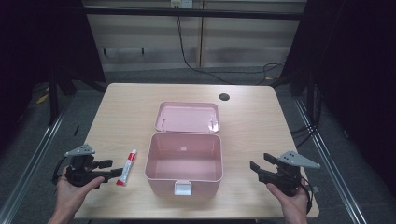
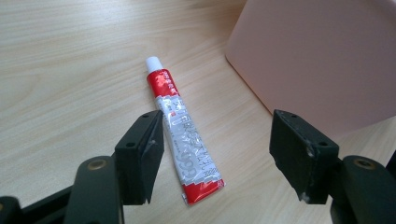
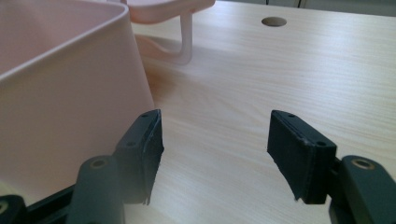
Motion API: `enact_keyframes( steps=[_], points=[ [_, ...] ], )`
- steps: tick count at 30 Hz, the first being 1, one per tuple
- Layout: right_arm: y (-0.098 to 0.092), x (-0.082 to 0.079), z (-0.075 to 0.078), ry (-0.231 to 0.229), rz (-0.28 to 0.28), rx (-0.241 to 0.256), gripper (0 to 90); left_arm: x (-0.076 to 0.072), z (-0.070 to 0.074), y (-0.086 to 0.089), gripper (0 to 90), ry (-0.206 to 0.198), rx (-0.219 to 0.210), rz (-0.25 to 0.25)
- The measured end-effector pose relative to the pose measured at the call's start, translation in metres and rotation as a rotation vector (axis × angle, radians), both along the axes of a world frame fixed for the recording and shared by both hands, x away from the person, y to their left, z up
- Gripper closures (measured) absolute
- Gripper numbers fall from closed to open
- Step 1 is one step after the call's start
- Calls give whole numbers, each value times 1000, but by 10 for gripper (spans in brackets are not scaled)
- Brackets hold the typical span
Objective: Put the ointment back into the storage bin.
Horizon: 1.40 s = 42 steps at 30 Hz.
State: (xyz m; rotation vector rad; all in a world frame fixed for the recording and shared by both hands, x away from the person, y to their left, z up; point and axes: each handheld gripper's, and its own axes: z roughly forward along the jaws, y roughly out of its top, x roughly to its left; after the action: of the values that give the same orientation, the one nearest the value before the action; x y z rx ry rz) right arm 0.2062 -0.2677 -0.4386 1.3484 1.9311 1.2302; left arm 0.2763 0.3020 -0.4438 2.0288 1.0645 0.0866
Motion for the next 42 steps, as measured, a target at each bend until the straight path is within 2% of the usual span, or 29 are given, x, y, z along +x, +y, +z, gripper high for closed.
enact_keyframes(
  steps=[3,4,6,9,11,13,14,16,21,25,27,29,33,35,36,41,42],
  points=[
    [0,0,0,-4,-2,15,377,0,0,1,356,-4,0,1],
    [0,-1,-2,-9,-17,33,406,-1,1,1,356,-5,-11,0],
    [1,-4,-5,-4,-39,39,427,-1,1,2,360,0,-16,-6],
    [0,-5,-6,8,-28,29,370,-2,2,2,377,-3,-19,-8],
    [-1,-6,-5,22,-7,49,304,-2,2,3,400,1,-26,-12],
    [-3,-6,-5,31,3,62,295,-2,3,4,399,6,-33,-12],
    [-5,-7,-6,55,7,71,268,-2,3,4,377,16,-36,-9],
    [-6,-8,-5,50,-3,80,267,-1,4,2,359,28,-23,-15],
    [-7,-9,-4,57,7,87,315,-1,11,-1,375,20,3,-42],
    [-4,-10,-3,52,23,80,333,-2,15,-3,395,25,-1,-54],
    [-4,-10,-3,56,33,79,342,-1,18,-4,397,26,11,-59],
    [-3,-10,-3,57,44,77,379,-1,22,-6,419,24,43,-65],
    [0,-11,-3,61,71,72,397,0,28,-9,436,17,50,-69],
    [1,-11,-3,60,72,69,409,1,34,-13,429,7,71,-91],
    [1,-11,-4,64,76,67,409,2,35,-14,425,20,69,-104],
    [2,-11,-4,69,77,69,405,10,34,-21,475,47,123,-89],
    [2,-11,-5,71,78,70,405,12,34,-22,472,60,134,-101]
  ],
)
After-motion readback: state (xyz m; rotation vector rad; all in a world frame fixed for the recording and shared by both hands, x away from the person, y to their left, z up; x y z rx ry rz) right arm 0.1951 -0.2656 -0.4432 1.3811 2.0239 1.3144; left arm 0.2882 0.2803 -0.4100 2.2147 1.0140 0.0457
